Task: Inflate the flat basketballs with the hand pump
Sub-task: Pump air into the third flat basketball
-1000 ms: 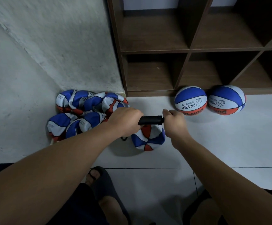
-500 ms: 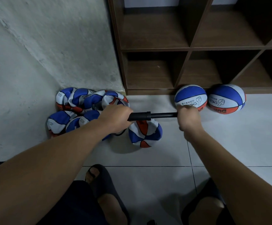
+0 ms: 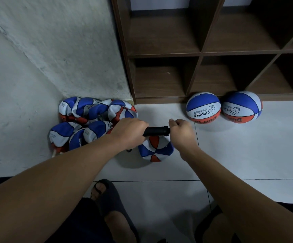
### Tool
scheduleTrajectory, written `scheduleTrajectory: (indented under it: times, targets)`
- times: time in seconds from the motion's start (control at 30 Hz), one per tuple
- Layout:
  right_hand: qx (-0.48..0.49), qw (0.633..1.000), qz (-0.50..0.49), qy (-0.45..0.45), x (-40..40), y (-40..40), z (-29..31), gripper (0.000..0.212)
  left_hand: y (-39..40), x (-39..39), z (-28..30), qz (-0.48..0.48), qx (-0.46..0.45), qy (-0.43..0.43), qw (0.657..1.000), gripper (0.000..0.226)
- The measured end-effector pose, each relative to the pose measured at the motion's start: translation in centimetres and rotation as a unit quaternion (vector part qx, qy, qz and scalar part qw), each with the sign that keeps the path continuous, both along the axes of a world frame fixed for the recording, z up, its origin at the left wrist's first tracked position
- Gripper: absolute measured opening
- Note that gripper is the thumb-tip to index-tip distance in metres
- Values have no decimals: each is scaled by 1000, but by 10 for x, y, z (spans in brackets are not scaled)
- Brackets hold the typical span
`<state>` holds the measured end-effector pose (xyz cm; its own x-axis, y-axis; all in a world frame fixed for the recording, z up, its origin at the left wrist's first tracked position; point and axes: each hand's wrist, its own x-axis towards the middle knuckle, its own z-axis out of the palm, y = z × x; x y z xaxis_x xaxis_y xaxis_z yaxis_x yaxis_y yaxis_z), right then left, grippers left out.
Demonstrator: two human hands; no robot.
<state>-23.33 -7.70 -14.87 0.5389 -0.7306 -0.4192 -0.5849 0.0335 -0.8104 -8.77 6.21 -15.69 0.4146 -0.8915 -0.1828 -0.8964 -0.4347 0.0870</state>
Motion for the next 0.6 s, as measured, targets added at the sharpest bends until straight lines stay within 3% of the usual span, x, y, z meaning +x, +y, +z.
scheduleTrajectory:
  times: [0.17, 0.37, 0.6]
  targets:
    - [37, 999, 28, 3, 0, -18, 9, 40, 2, 6, -3, 0, -32, 0, 999, 27]
    - [34, 996, -85, -20, -14, -73, 24, 23, 19, 31, -5, 65, -19, -6, 998, 25]
    - [-38, 998, -47, -13, -8, -21, 13, 33, 8, 10, -9, 54, -14, -8, 998, 25]
